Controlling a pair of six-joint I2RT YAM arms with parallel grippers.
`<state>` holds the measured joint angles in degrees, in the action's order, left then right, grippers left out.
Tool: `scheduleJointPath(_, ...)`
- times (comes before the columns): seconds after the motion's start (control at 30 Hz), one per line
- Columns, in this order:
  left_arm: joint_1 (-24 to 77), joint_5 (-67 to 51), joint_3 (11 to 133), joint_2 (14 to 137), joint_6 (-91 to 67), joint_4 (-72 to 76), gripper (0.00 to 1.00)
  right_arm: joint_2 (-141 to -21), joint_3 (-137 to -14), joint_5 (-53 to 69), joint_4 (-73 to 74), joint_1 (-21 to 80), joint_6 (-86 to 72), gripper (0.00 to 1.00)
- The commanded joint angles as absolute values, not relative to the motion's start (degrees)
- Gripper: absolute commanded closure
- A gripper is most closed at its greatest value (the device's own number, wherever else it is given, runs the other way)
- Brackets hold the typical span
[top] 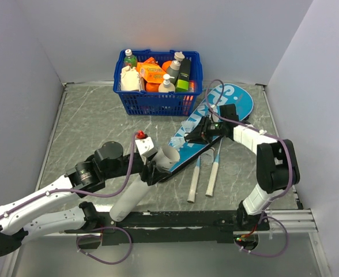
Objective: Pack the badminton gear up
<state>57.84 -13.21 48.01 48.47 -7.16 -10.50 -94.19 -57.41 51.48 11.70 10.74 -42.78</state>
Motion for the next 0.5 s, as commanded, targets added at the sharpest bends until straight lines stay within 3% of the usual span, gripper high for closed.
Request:
scheduleJointPath(0.0, 58.0, -14.2, 48.5, 49.3, -6.9, -8.0, 0.79, -96.9, -60.7, 51.1, 13.6, 11.0, -39.0, 0.75)
scheduleJointPath(0.13, 58.0, -14.1, 48.5, 49.5, -6.9, -8.0, 0.79, -99.1, -62.0, 49.3, 15.4, 10.9, -37.7, 0.68)
scheduleJointPath(0.27, 58.0, -14.0, 48.4, 49.3, -6.9, -8.1, 0.79, -99.1, -62.8, 45.5, 18.9, 10.8, -36.0, 0.43)
scheduleJointPath(0.33, 58.0, -14.1, 48.4, 49.3, -6.9, -8.0, 0.79, -98.6, -63.4, 43.7, 21.5, 10.6, -34.8, 0.36)
scheduleJointPath(0.47, 58.0, -14.0, 48.5, 49.6, -6.9, -8.0, 0.79, -96.3, -63.9, 39.6, 24.3, 10.3, -33.5, 0.29)
